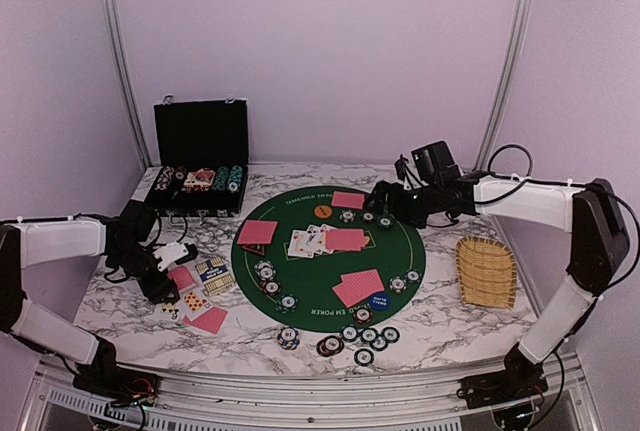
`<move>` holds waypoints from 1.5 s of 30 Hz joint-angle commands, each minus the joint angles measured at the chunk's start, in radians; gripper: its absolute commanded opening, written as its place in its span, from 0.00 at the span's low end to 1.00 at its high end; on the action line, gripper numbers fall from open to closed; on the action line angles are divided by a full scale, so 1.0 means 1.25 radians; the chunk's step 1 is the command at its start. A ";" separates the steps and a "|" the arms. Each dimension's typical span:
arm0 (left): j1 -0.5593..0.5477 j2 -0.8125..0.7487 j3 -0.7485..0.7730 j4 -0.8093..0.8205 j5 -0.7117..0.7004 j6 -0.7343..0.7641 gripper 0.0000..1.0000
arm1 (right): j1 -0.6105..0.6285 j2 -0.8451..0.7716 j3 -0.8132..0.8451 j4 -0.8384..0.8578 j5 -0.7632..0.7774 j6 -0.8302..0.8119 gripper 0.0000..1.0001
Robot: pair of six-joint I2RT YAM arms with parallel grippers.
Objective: Distribute texas hold em gaming equipment
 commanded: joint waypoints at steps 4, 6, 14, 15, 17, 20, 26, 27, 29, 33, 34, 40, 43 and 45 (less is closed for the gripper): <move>0.003 0.021 -0.012 0.037 0.018 0.012 0.71 | 0.011 -0.082 -0.048 -0.043 0.047 -0.009 0.99; 0.003 0.010 -0.006 0.025 0.031 0.004 0.97 | 0.010 -0.097 -0.059 -0.052 0.064 -0.014 0.99; 0.003 -0.034 0.054 -0.058 0.072 -0.010 0.99 | -0.006 -0.159 -0.093 -0.063 0.158 -0.040 0.99; 0.003 -0.037 0.065 -0.062 0.077 -0.021 0.99 | -0.014 -0.170 -0.098 -0.064 0.186 -0.045 0.99; 0.004 -0.045 0.086 -0.059 0.082 -0.041 0.99 | -0.031 -0.188 -0.103 -0.071 0.241 -0.058 0.99; 0.007 -0.042 0.119 -0.018 0.089 -0.092 0.99 | -0.055 -0.221 -0.134 -0.041 0.346 -0.113 0.99; 0.031 -0.024 0.109 0.232 0.067 -0.238 0.99 | -0.062 -0.298 -0.333 0.298 0.678 -0.371 0.99; 0.037 -0.023 0.088 0.299 0.058 -0.257 0.99 | -0.075 -0.300 -0.370 0.350 0.721 -0.396 0.99; 0.051 -0.019 0.039 0.438 0.045 -0.289 0.99 | -0.120 -0.301 -0.429 0.456 0.754 -0.410 0.99; 0.087 0.031 -0.020 0.636 0.035 -0.334 0.99 | -0.210 -0.304 -0.560 0.690 0.697 -0.403 0.99; 0.098 0.051 -0.023 0.669 0.035 -0.351 0.99 | -0.224 -0.300 -0.594 0.763 0.688 -0.417 0.99; 0.162 0.127 -0.064 0.874 0.079 -0.458 0.99 | -0.265 -0.203 -0.670 1.031 0.661 -0.483 0.99; 0.162 0.144 -0.123 1.025 0.081 -0.470 0.99 | -0.266 -0.151 -0.706 1.168 0.647 -0.522 0.99; 0.162 0.146 -0.136 1.060 0.075 -0.482 0.99 | -0.270 -0.118 -0.738 1.262 0.631 -0.536 0.99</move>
